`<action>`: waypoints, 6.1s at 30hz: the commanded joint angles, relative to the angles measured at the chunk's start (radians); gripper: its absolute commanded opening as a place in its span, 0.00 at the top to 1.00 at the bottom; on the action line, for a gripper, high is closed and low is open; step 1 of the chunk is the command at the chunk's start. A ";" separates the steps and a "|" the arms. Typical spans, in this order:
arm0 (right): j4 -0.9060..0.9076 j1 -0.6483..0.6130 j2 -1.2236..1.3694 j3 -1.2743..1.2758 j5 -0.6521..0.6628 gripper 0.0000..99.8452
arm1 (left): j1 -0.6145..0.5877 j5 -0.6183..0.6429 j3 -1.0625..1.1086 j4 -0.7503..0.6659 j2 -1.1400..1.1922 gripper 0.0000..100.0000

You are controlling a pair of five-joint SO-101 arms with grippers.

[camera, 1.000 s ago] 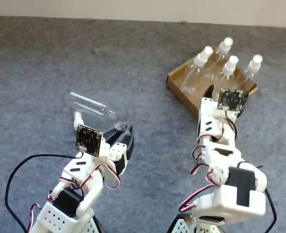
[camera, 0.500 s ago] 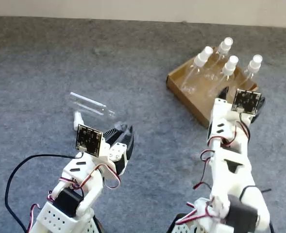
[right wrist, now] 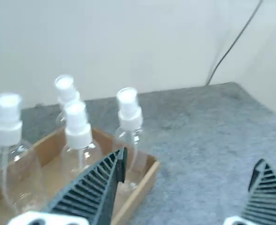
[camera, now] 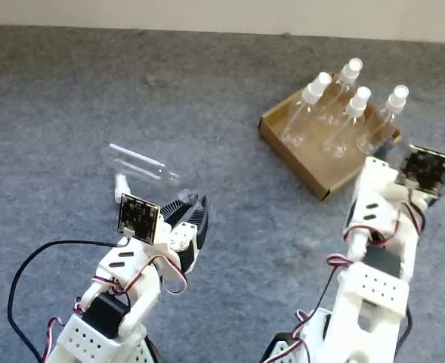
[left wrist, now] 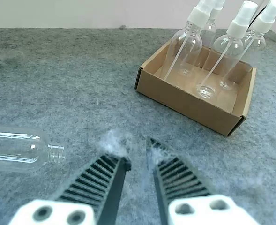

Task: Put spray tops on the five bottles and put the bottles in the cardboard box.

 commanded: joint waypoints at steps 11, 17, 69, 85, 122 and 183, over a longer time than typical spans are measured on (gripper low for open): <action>0.151 0.369 -0.371 0.082 0.003 0.63 | -0.019 0.005 0.021 0.002 -0.007 0.99; 0.148 0.479 -0.499 0.292 0.003 0.63 | -0.019 0.005 0.021 0.002 -0.007 0.99; 0.771 -1.061 -0.819 0.601 0.005 0.91 | -0.341 0.005 0.021 -0.049 -0.007 0.99; 0.780 -0.957 -0.809 0.601 0.005 0.91 | -0.340 0.005 0.021 -0.046 -0.007 0.99; 1.007 -0.952 -0.811 0.601 0.011 0.91 | -0.337 0.003 0.021 -0.044 -0.005 0.99; 0.957 -0.980 0.730 -0.773 0.287 0.90 | -0.952 -0.178 0.019 0.114 -0.010 0.99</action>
